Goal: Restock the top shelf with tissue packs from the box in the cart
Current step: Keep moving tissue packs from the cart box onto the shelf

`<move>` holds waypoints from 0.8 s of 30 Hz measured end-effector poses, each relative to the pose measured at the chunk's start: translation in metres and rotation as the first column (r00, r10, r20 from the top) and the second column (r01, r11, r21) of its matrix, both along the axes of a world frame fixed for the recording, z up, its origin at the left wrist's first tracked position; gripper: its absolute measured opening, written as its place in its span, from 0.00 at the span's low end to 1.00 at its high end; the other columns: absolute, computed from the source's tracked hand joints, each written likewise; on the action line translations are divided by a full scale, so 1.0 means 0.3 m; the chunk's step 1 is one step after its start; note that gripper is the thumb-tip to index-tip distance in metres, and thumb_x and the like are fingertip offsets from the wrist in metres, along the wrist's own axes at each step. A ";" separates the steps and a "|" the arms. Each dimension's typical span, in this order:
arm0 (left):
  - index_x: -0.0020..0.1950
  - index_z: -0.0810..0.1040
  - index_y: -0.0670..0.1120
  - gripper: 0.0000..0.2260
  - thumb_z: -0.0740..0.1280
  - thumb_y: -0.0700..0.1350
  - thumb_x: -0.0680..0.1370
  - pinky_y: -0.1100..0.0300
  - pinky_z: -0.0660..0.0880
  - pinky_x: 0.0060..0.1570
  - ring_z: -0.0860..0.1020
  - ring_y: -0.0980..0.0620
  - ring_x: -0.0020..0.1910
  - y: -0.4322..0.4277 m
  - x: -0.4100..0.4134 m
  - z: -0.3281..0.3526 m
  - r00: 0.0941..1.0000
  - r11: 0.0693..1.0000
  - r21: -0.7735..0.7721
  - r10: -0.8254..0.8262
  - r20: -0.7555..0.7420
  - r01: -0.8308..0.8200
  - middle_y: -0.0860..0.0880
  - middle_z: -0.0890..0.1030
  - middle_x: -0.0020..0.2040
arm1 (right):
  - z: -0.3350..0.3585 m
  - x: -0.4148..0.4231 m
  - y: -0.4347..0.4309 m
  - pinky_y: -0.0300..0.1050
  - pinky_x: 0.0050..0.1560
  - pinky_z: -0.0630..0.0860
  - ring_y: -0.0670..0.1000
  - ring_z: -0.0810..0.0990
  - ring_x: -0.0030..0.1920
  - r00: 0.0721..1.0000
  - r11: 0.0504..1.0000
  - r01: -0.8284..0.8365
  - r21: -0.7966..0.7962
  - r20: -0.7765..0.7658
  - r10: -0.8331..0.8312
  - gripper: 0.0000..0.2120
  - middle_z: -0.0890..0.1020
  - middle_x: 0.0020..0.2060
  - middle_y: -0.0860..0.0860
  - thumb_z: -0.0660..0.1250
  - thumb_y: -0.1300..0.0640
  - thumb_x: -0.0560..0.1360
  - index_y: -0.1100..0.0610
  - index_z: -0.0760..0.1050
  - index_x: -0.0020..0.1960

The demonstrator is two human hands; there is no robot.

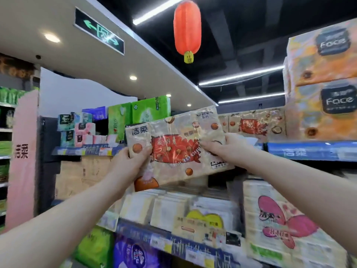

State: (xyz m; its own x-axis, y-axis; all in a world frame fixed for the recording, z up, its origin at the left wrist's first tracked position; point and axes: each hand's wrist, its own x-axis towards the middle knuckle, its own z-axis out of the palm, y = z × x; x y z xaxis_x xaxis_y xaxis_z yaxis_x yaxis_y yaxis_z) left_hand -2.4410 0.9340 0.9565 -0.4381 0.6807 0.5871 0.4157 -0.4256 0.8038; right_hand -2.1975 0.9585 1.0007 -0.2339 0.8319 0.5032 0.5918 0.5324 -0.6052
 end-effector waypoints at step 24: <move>0.52 0.74 0.46 0.13 0.74 0.40 0.71 0.59 0.75 0.34 0.80 0.50 0.45 0.821 0.118 0.448 0.908 0.910 0.062 -0.400 -0.128 0.410 0.45 0.81 0.52 | 0.351 0.174 0.611 0.52 0.50 0.81 0.51 0.85 0.46 0.986 0.985 0.169 -0.022 -0.002 -0.169 0.24 0.85 0.46 0.50 0.74 0.43 0.66 0.52 0.76 0.58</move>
State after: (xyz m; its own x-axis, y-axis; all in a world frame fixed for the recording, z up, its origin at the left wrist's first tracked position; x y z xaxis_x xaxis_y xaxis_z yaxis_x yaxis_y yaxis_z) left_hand -2.4056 1.1804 1.0909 -0.0654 0.7309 0.6794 0.2764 -0.6409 0.7161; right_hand -2.1454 1.1418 1.1060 -0.0873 0.8698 0.4855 0.6699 0.4120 -0.6176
